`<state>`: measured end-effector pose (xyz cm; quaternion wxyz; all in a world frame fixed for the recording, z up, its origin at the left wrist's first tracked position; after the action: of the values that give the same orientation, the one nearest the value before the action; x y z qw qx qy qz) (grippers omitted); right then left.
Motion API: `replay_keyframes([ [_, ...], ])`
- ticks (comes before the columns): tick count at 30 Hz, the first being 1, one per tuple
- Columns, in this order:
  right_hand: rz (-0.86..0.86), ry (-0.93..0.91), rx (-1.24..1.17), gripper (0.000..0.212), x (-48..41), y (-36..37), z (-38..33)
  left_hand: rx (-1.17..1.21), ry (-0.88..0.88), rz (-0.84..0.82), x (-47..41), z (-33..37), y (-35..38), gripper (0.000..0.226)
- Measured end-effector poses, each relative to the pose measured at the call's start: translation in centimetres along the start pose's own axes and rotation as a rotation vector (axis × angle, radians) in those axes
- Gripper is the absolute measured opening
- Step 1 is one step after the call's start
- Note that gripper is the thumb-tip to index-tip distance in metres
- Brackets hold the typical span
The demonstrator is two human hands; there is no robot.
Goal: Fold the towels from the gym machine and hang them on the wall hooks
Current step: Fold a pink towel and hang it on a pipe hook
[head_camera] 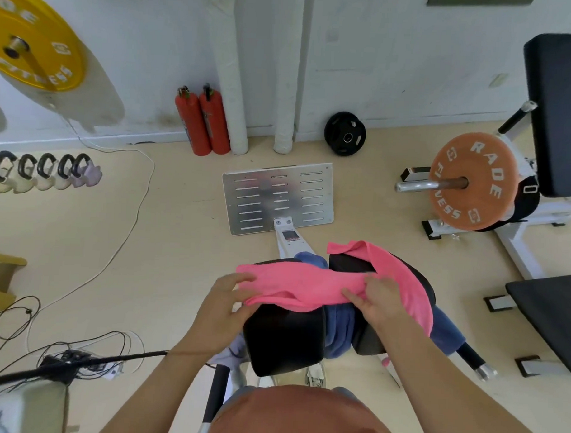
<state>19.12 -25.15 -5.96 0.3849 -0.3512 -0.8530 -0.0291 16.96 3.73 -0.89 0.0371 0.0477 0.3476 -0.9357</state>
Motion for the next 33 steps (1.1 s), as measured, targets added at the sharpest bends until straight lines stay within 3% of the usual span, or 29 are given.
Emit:
replay_keyframes([
  [3, -0.048, -0.569, 0.346, 0.023, 4.7, 2.7, -6.7, 0.317, -0.197, -0.092, -2.7, 4.1, -0.8, 0.017],
  [5, -0.198, -0.796, 0.521, 0.026, 8.5, 4.7, -9.1, 0.441, -0.222, -0.182, -4.1, 6.9, -1.0, 0.013],
  [7, -0.334, -0.842, 0.522, 0.033, 10.9, 5.6, -10.6, 0.497, -0.18, -0.24, -5.1, 9.3, -1.3, 0.01],
  [10, -0.434, -0.914, 0.462, 0.037, 14.0, 5.8, -12.7, 0.466, -0.149, -0.256, -5.9, 11.1, -1.9, 0.023],
  [13, -0.477, -0.987, 0.456, 0.033, 16.2, 5.3, -14.0, 0.469, -0.102, -0.189, -6.2, 12.5, -3.3, 0.012],
  [16, -0.565, -1.088, 0.485, 0.03, 18.4, 4.8, -14.7, 0.508, -0.093, -0.056, -6.4, 13.7, -5.1, 0.019],
  [20, -0.634, -1.201, 0.502, 0.033, 20.6, 4.3, -15.7, 0.411, 0.035, 0.05, -6.4, 15.7, -7.2, 0.025],
  [26, -0.7, -1.29, 0.63, 0.029, 22.2, 4.1, -17.0, 0.416, 0.122, -0.004, -6.8, 17.5, -8.8, 0.021],
  [33, -0.759, -1.308, 0.762, 0.018, 21.4, 1.5, -18.8, 0.517, 0.067, 0.063, -7.3, 17.4, -10.2, 0.016],
])
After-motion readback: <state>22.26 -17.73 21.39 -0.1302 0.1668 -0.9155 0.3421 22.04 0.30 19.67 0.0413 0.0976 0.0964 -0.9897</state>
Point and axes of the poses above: each hand's wrist, its own x-axis away from the middle knuckle, its own y-axis out of the palm, z = x × y, the point moved 7 cm from there along -x, towards the middle knuckle, and after that the axes turned 14 degrees about z, right-handed, at the moved point
